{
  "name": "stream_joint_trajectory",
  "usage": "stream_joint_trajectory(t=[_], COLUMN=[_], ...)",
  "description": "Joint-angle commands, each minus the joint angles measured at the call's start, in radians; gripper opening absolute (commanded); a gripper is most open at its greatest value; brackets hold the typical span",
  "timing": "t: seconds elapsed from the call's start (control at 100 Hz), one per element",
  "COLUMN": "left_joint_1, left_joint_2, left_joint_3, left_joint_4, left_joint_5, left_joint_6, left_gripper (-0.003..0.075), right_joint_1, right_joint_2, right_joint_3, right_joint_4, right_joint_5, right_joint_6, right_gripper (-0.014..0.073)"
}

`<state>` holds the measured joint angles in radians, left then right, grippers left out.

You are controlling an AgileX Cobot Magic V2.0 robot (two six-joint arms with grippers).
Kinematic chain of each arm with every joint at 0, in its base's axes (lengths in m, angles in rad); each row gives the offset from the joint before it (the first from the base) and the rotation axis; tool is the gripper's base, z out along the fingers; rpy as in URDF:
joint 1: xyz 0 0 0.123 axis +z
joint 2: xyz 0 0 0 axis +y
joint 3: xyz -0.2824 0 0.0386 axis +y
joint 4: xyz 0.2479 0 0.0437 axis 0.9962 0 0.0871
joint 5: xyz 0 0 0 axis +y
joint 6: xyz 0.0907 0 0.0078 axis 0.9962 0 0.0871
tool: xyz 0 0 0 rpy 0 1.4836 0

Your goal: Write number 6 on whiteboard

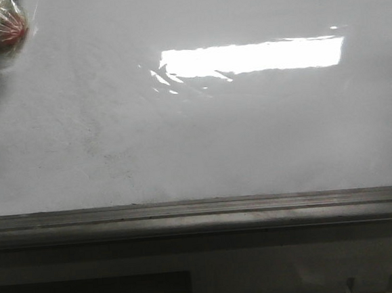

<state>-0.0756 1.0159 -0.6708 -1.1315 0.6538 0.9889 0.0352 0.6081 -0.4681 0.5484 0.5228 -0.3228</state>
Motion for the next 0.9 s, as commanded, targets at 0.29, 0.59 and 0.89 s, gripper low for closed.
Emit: stream_joint_trajectory(t=[0.29,0.59,0.89], left_joint_1=[-0.009,-0.009,-0.244], left_joint_2=[0.041,-0.006,-0.066], left_joint_3=[-0.044,-0.095,-0.109], left_joint_4=[-0.039,0.023,0.251], left_joint_5=[-0.019,0.065,0.156], left_joint_6=[0.051,0.108,0.118], left_gripper=[0.0168,-0.002,-0.002], right_joint_1=[-0.001,-0.001,-0.001], right_joint_2=[0.011,0.011,0.192], right_joint_3=[-0.038,-0.043,-0.182], right_joint_4=[0.024,0.056,0.571], right_joint_5=[-0.083,-0.049,0.282], right_joint_6=[-0.013,-0.026,-0.506], right_gripper=[0.0468,0.0467,0.0459])
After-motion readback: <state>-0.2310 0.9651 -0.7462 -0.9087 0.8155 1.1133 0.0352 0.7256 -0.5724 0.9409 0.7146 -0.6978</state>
